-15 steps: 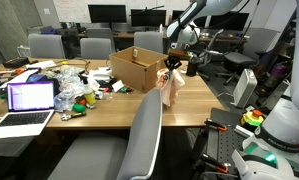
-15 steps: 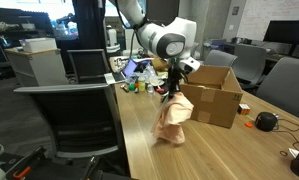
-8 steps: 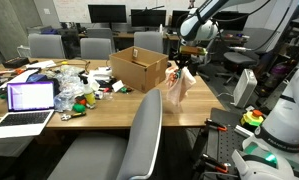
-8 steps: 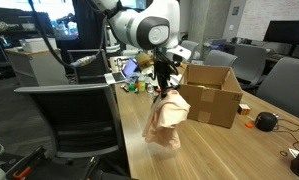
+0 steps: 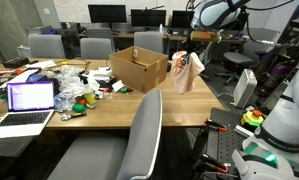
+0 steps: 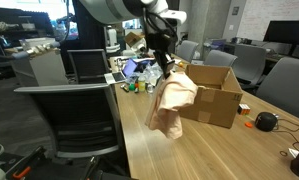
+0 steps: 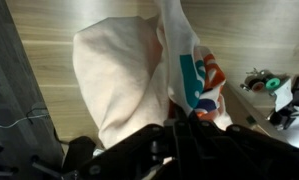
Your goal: Pick up the cloth from the table and put it on the chair's headrest
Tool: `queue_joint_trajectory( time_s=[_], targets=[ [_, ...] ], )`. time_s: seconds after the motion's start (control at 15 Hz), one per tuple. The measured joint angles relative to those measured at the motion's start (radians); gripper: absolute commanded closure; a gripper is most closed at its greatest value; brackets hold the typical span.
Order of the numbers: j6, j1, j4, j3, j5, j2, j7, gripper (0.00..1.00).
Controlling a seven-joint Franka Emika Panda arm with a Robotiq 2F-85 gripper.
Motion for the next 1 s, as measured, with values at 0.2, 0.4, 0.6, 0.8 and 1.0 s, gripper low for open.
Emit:
queue_joint_trajectory(
  time_s=[0.2, 0.4, 0.6, 0.8, 1.0],
  targets=[
    [-0.005, -0.037, 0.003, 0.055, -0.035, -0.097, 0.011, 0.99],
    [-0.013, -0.063, 0.004, 0.109, -0.038, -0.163, 0.011, 0.99],
    [-0.027, -0.084, 0.005, 0.164, -0.063, -0.209, 0.011, 0.99],
    [-0.045, -0.098, 0.011, 0.223, -0.110, -0.243, 0.015, 0.99],
    [-0.073, -0.100, 0.024, 0.278, -0.154, -0.270, 0.021, 0.99]
  ],
)
